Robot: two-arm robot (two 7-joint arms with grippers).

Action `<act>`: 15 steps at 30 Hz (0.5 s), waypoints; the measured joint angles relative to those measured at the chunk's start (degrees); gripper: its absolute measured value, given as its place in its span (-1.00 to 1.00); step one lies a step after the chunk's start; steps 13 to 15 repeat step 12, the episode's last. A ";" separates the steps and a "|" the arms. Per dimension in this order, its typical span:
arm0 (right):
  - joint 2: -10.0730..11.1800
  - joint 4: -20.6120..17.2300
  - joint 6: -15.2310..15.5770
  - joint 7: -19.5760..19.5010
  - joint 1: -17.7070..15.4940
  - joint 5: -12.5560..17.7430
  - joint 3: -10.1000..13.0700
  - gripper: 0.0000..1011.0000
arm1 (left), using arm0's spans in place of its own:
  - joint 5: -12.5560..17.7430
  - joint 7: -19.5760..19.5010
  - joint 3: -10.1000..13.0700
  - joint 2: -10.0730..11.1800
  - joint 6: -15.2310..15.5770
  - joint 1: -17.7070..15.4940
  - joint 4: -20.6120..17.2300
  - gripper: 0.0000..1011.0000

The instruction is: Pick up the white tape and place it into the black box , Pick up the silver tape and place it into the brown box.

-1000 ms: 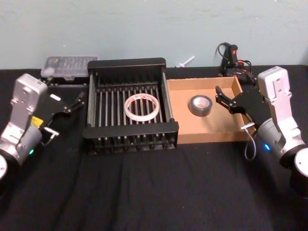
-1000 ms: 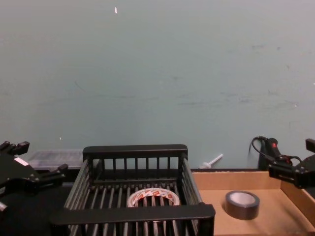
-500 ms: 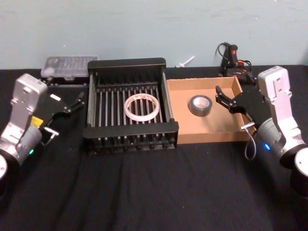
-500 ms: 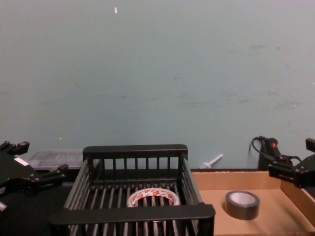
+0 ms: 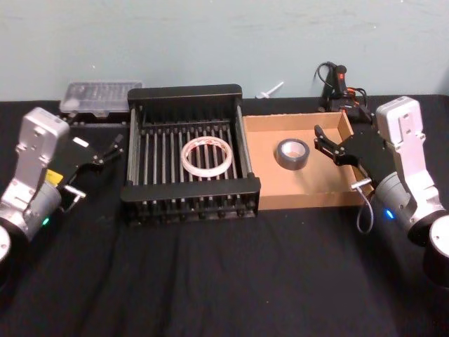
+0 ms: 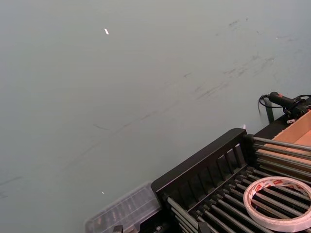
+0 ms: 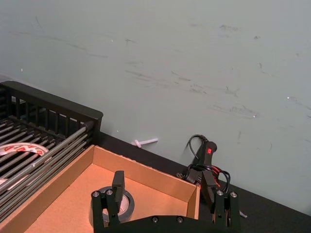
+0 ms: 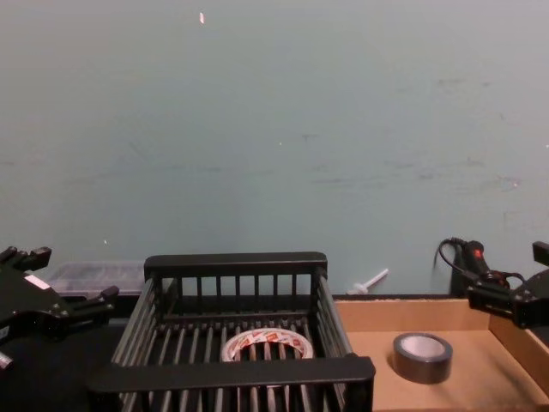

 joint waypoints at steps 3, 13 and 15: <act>0.00 0.00 0.00 0.00 0.00 0.00 0.00 0.98 | 0.00 0.00 0.00 0.00 0.00 0.00 0.00 0.98; 0.00 0.00 0.00 0.00 0.00 -0.01 0.00 0.98 | 0.00 0.00 0.00 0.00 0.00 0.00 0.00 0.98; 0.00 0.00 0.00 0.00 0.00 -0.01 0.00 0.98 | 0.00 0.00 0.00 0.00 0.00 0.00 0.00 0.98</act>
